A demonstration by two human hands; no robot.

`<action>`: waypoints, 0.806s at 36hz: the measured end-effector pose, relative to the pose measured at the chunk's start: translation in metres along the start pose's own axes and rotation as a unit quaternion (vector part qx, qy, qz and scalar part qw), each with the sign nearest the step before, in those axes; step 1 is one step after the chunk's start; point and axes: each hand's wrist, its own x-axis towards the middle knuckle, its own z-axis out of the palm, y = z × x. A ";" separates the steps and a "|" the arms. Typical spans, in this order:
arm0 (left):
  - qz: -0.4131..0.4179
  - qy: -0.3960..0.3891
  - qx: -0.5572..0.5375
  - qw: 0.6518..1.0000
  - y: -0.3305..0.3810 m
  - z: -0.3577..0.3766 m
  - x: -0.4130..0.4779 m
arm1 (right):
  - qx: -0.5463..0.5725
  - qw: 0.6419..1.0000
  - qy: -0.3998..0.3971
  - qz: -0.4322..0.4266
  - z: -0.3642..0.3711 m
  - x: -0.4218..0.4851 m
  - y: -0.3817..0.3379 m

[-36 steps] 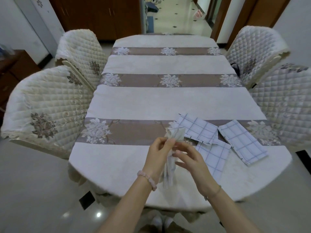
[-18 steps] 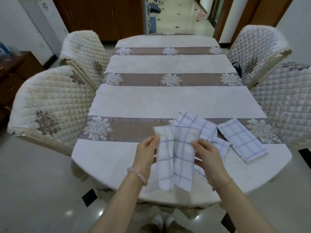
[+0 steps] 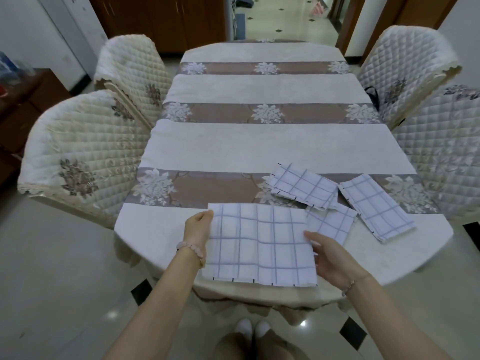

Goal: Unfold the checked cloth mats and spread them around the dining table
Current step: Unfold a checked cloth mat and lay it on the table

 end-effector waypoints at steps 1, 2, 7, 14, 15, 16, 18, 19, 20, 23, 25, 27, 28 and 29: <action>-0.002 0.009 -0.004 1.000 -0.002 0.000 -0.001 | -0.029 1.000 -0.009 0.003 0.001 -0.003 0.006; -0.001 0.018 -0.002 1.000 -0.004 -0.001 0.000 | -0.060 0.998 -0.017 0.002 0.003 -0.006 0.011; 0.019 0.079 0.100 0.992 -0.023 -0.005 0.000 | -0.091 0.996 -0.024 -0.011 0.005 -0.014 0.025; 0.184 -0.164 0.231 0.941 -0.031 0.019 -0.059 | 0.001 0.998 -0.069 -0.009 0.016 -0.023 0.021; 0.175 -0.215 0.232 0.932 -0.031 0.024 -0.072 | 0.009 0.997 -0.081 -0.012 0.018 -0.024 0.019; 0.176 -0.241 0.241 0.923 -0.032 0.028 -0.082 | 0.016 0.995 -0.095 -0.015 0.021 -0.026 0.016; 0.184 -0.257 0.246 0.916 -0.032 0.035 -0.097 | 0.034 0.993 -0.111 -0.025 0.025 -0.029 0.011; 0.185 -0.252 0.240 0.919 -0.031 0.037 -0.101 | 0.040 0.992 -0.115 -0.031 0.028 -0.031 0.009; 0.187 -0.241 0.230 0.924 -0.029 0.039 -0.103 | 0.040 0.991 -0.119 -0.038 0.030 -0.032 0.007; 0.215 -0.200 0.204 0.934 -0.027 0.041 -0.100 | 0.015 0.990 -0.129 -0.064 0.037 -0.038 0.002; 0.234 -0.179 0.188 0.937 -0.026 0.041 -0.098 | 0.003 0.988 -0.137 -0.077 0.041 -0.041 0.000; 0.246 -0.158 0.170 0.941 -0.025 0.040 -0.097 | -0.001 0.986 -0.143 -0.087 0.044 -0.044 -0.002; 0.243 -0.154 0.160 0.944 -0.024 0.040 -0.097 | -0.005 0.985 -0.146 -0.091 0.046 -0.045 -0.002; 0.234 -0.154 0.147 0.948 -0.023 0.039 -0.096 | -0.014 0.984 -0.148 -0.097 0.047 -0.046 -0.002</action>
